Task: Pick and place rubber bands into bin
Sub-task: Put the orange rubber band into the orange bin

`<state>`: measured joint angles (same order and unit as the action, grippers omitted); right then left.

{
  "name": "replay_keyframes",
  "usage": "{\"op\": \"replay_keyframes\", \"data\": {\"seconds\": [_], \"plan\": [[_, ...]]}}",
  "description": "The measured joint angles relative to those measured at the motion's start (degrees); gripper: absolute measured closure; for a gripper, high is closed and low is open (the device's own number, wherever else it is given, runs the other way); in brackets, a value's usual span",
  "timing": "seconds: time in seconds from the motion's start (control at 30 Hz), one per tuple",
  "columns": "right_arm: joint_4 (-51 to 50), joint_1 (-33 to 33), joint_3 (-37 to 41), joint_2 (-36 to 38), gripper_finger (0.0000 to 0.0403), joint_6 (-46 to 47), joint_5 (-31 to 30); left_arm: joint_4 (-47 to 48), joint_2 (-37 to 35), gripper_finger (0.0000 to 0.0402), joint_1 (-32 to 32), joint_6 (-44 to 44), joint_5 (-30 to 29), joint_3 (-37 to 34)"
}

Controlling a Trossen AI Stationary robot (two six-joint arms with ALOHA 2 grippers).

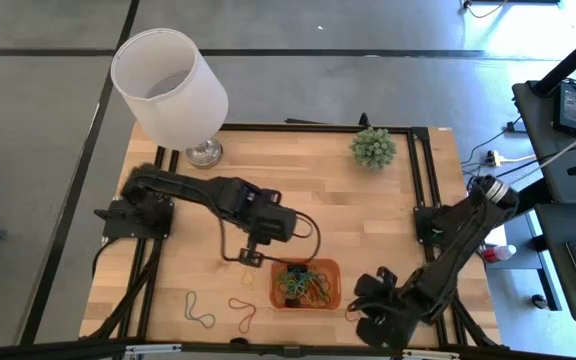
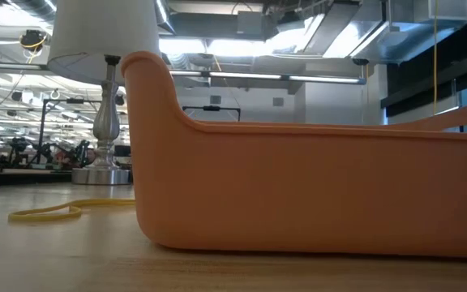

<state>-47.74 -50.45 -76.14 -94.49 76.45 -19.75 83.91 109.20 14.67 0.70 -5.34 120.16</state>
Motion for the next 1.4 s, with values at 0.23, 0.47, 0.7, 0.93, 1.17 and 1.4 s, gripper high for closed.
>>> {"op": "replay_keyframes", "data": {"seconds": [0.23, 0.47, 0.7, 0.93, 1.17, 1.4], "plan": [[-0.8, 0.5, -5.5, -6.9, 0.0397, 1.3, 4.2, -17.8, -18.3, 0.0400, -1.3, 1.9, 2.7, -28.4], [-3.3, 1.1, -5.4, -11.7, 0.0356, 1.5, 16.6, -26.2, -31.7, 0.0400, -1.4, 11.3, 5.7, -49.5], [-3.8, 1.2, -5.4, -17.9, 0.0288, -4.6, 23.1, -34.1, -39.1, 0.0400, 1.9, 21.8, 6.6, -61.3], [-3.7, 1.4, -5.1, -22.5, 0.0255, -8.3, 23.0, -39.2, -40.4, 0.0399, 5.9, 29.6, 3.5, -66.0], [-1.1, 0.9, -2.5, -24.3, 0.0317, -6.9, 24.8, -45.4, -40.4, 0.0399, 7.4, 30.3, 0.5, -67.1], [-5.2, -1.1, -2.0, -20.5, 0.0388, 0.1, 25.6, -48.3, -40.4, 0.0399, 7.4, 30.2, 0.3, -67.1]]}}
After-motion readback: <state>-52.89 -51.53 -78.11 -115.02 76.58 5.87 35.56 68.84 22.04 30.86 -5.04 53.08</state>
